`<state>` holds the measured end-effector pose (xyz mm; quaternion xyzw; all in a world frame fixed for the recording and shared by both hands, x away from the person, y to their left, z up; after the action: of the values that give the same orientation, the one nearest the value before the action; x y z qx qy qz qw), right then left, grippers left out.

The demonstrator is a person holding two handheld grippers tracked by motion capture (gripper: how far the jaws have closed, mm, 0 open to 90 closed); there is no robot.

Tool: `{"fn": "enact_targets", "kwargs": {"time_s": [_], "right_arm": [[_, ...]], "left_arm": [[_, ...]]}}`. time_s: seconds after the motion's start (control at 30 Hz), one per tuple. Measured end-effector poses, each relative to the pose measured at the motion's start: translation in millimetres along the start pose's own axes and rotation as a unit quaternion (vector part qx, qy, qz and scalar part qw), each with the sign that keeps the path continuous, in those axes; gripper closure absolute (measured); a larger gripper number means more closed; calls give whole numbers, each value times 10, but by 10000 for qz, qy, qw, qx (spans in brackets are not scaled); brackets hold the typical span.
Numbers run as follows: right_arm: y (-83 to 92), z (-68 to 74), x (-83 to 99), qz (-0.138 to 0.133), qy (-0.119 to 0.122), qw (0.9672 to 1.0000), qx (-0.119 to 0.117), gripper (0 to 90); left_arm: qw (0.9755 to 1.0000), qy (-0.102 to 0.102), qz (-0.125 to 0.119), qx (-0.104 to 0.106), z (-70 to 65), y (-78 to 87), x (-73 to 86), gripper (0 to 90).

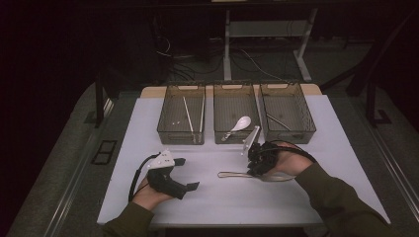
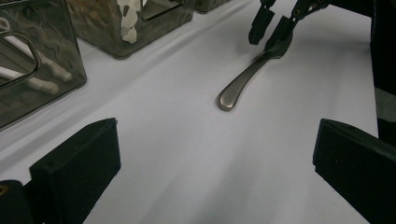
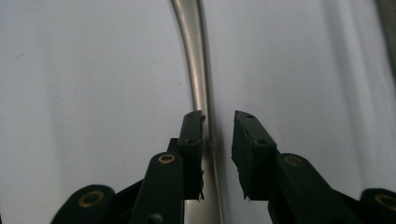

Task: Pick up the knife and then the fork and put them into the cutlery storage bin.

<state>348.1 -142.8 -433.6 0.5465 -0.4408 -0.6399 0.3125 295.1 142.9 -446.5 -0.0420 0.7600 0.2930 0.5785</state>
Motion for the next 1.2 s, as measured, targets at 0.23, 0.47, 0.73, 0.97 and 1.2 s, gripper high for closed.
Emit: {"fn": "enact_targets", "kwargs": {"time_s": [0.23, 0.47, 0.73, 0.97, 1.2], "right_arm": [[-101, 21, -35, 247, 171, 9995, -49, 745], [-194, 49, -77, 493, 323, 9982, -71, 756], [-223, 56, -134, 749, 501, 9959, -52, 776], [-227, 49, -149, 828, 419, 9957, -76, 790], [-220, 47, -139, 762, 312, 9966, -38, 791]], "left_arm": [[10000, 7, 6, 15, -3, -10, 3, 0], [10000, 16, 5, 18, -7, -15, 4, 0], [10000, -15, 28, 28, -8, -17, 5, 0], [10000, -13, 28, 32, -6, -19, 6, 0], [10000, 2, 21, 33, -5, -18, 6, 0]]}}
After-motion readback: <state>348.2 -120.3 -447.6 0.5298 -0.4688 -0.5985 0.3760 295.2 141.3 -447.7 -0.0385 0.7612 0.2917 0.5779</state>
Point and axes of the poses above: each handheld gripper's, and its own axes: y roughly backward along the jaws, x roughly out of its underside, z roughly to its left, the point moved 3 cm from there along -y, roughly forward along the jaws, and after that the axes turned 7 degrees about -z, right-handed, at the moved point
